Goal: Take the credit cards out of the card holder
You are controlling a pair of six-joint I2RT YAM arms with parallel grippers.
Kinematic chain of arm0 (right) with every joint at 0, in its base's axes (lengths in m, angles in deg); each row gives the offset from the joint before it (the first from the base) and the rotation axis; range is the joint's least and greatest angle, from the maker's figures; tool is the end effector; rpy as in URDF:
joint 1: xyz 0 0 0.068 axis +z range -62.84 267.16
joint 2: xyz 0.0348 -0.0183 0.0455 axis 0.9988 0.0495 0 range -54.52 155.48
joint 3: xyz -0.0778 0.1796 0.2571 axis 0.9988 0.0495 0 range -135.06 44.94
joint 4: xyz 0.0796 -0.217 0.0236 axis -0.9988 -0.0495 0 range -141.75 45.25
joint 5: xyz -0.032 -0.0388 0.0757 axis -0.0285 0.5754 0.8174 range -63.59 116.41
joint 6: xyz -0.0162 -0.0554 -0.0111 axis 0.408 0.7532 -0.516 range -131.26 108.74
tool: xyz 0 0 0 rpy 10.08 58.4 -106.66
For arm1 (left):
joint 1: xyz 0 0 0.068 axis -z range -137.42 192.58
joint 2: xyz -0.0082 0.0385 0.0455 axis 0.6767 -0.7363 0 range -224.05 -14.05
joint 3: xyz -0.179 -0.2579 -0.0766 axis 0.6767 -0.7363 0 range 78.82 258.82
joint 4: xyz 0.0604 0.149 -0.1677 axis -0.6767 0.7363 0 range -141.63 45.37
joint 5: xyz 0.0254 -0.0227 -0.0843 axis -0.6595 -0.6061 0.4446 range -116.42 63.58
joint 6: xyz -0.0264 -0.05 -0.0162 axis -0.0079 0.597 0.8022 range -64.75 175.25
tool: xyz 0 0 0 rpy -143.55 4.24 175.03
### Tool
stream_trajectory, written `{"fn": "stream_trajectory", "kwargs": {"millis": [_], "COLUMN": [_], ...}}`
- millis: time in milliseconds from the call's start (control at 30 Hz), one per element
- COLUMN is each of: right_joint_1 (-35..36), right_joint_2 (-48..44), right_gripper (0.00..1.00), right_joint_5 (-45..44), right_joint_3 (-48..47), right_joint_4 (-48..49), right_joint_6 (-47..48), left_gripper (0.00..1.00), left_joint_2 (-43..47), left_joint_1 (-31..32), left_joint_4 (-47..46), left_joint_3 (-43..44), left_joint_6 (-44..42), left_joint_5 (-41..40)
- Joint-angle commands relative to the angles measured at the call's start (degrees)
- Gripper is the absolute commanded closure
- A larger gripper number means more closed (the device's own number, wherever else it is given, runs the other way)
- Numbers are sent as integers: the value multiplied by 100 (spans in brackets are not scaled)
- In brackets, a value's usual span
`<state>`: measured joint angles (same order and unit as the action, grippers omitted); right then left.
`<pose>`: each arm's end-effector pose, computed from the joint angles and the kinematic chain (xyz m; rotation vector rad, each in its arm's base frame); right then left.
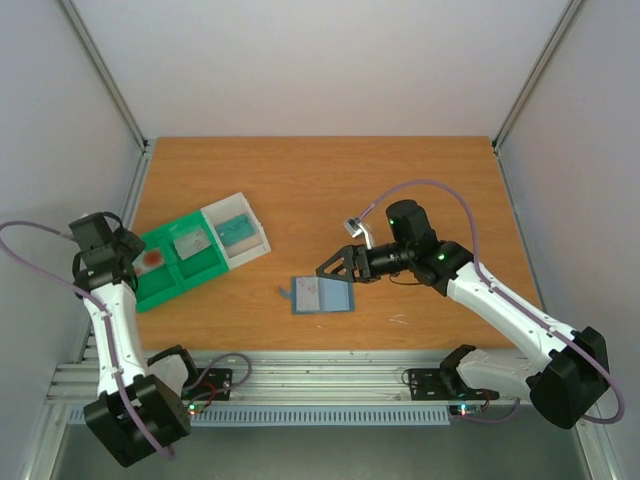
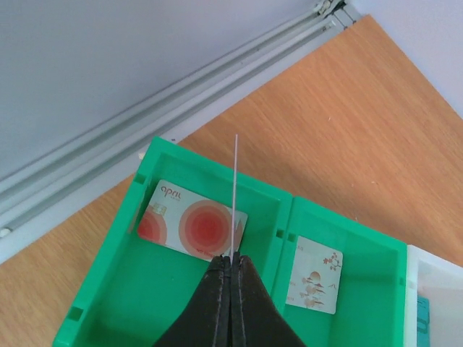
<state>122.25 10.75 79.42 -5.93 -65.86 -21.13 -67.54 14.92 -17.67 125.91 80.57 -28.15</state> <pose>0.1367 0.1375 0.3474 -1.0282 2.0167 1.4418 0.1234 0.0662 0.3275 -1.0292 2.0294 0.0558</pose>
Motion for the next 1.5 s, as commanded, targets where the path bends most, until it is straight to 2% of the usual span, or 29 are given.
{"fn": "stream_trajectory", "kwargs": {"millis": [0,100,500,800,1033,1267,1467], "right_joint_1": [26,26,26,28,31,32,33], "right_joint_2": [46,85,265,335,445,310,302], "right_gripper": [2,2,1,2,1,2,1], "right_joint_5": [147,120,-202,-372,-397,-574,-748], "right_joint_3": [-284,-317,-769,-753,-979,-688,-891], "right_joint_4": [-53,-115,-341,-114,-24,183,-84], "right_joint_6": [-46,-41,-108,-398,-498,-677,-513], "left_gripper": [100,100,100,100,100,100,100], "left_joint_2": [-213,-430,-1036,-1160,-1314,-1636,-1884], "left_joint_1": [-299,-328,-474,-477,-472,-477,-476], "left_joint_4": [-614,-617,-1145,-1118,-1046,-1154,-1161], "left_joint_3": [-215,-185,-310,-292,-248,-289,-237], "left_joint_6": [50,-90,-161,-350,-458,-405,-436], "left_joint_5": [938,1300,1623,1576,1238,1484,1641]}}
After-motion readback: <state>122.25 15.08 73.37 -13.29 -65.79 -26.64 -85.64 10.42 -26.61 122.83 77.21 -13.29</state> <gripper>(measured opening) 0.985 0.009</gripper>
